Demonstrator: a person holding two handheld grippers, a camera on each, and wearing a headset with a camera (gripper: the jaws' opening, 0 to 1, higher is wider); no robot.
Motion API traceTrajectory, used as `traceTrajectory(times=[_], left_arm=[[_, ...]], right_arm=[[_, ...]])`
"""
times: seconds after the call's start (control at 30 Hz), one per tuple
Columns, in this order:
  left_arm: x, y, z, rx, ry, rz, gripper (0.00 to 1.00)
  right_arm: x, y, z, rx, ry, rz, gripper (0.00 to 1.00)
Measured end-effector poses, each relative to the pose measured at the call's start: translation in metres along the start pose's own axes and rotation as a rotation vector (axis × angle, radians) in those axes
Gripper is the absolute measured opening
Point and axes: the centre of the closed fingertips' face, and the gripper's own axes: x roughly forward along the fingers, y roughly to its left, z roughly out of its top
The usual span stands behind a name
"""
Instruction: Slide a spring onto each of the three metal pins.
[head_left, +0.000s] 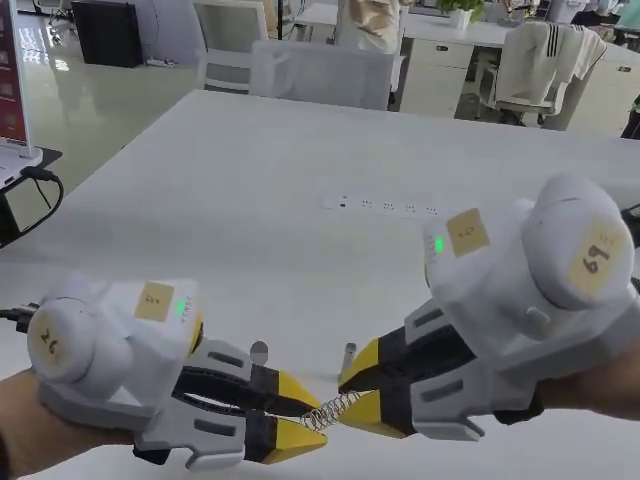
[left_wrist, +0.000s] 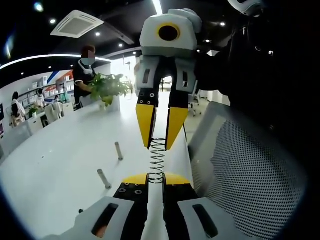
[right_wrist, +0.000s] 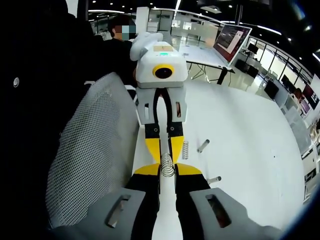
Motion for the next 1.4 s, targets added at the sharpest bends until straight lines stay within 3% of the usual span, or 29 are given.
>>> traceTrajectory(times=[0.43,0.97,1.4], left_arm=[[-0.001,-0.001,-0.003,-0.006,0.007,-0.004,0.02],[-0.001,-0.003,0.007,0.004,-0.025,-0.013,0.02],[-0.001,-0.003,0.009,0.005,-0.029,-0.010,0.02]], right_arm=[[0.003,0.000,-0.002,0.028,-0.007,0.007,0.09],[0.010,0.004,-0.002,0.053,-0.036,0.034,0.10],[0.013,0.003,-0.002,0.052,-0.039,0.031,0.09]])
